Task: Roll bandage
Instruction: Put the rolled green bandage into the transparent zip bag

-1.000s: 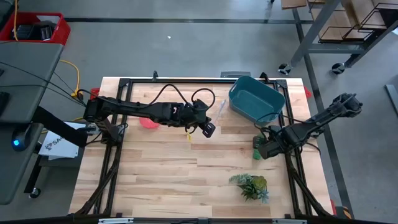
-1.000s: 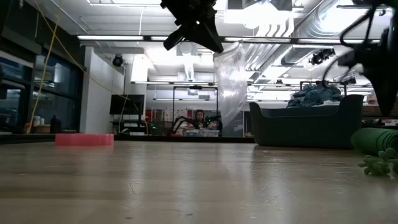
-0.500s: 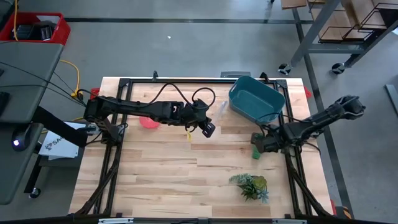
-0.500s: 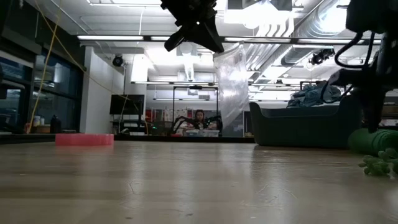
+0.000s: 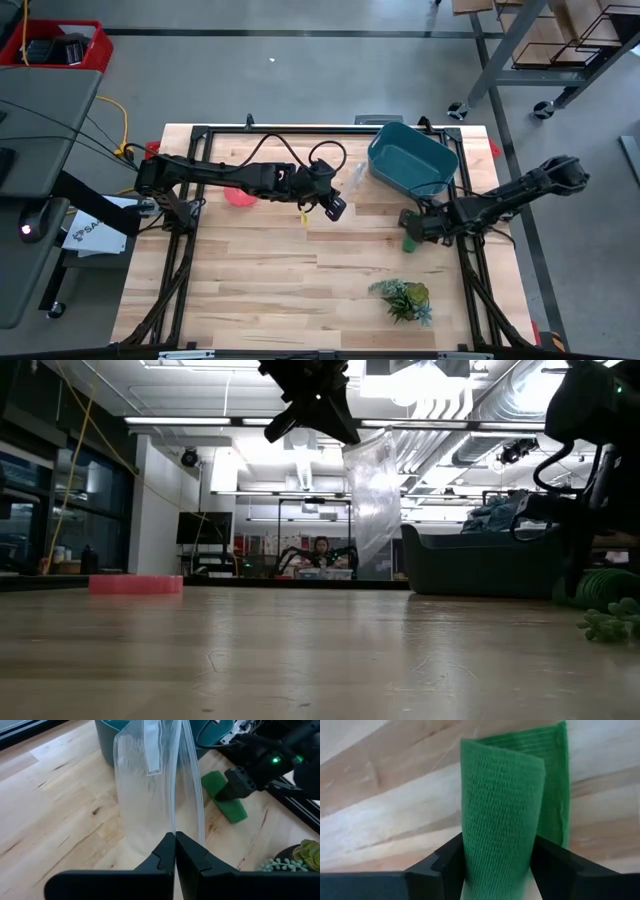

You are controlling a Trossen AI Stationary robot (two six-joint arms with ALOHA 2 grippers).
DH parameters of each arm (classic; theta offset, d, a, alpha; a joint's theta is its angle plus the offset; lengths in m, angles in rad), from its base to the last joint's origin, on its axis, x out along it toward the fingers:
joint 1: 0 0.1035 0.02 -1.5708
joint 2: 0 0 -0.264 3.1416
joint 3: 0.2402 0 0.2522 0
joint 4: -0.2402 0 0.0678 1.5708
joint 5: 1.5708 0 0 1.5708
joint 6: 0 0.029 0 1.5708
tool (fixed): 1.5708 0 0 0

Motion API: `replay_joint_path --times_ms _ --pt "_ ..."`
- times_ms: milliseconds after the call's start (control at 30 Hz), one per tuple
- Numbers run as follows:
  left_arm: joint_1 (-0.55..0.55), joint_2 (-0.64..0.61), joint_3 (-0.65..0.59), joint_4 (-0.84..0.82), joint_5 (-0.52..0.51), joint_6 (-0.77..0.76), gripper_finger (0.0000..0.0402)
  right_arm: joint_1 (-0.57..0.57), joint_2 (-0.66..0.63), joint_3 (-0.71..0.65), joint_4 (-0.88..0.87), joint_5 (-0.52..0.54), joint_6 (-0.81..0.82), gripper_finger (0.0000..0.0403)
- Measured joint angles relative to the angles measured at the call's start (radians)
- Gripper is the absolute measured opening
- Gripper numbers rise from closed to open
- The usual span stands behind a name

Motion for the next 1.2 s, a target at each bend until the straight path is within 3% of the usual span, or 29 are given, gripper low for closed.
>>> replay_joint_path --times_ms 133,300,433,600,700,900,1200 --pt "0.000 0.000 0.000 0.000 0.001 0.000 0.0000 -0.007 0.000 -0.013 0.010 -0.001 -0.008 0.0172" --pt "0.001 0.000 0.000 -0.012 -0.012 0.046 0.0000 0.001 -0.004 -0.014 0.032 0.006 -0.080 0.0033" --pt "0.019 0.000 0.000 -0.068 -0.002 0.038 0.0000 0.021 -0.017 0.071 0.048 0.073 -0.189 0.0029" --pt "0.066 0.016 0.001 -0.046 0.283 0.061 0.0000 0.022 -0.034 0.328 0.073 0.361 -0.473 0.0029" --pt "0.085 0.043 0.000 -0.053 0.375 0.055 0.0000 -0.005 -0.027 0.483 0.104 0.452 -0.699 0.0029" --pt "0.113 0.075 0.000 0.125 0.605 -0.043 0.0000 -0.082 0.013 0.702 0.113 0.465 -1.028 0.0028" --pt "0.134 0.062 0.000 0.375 0.699 -0.223 0.0000 -0.106 0.027 0.802 0.186 0.400 -1.226 0.0028"
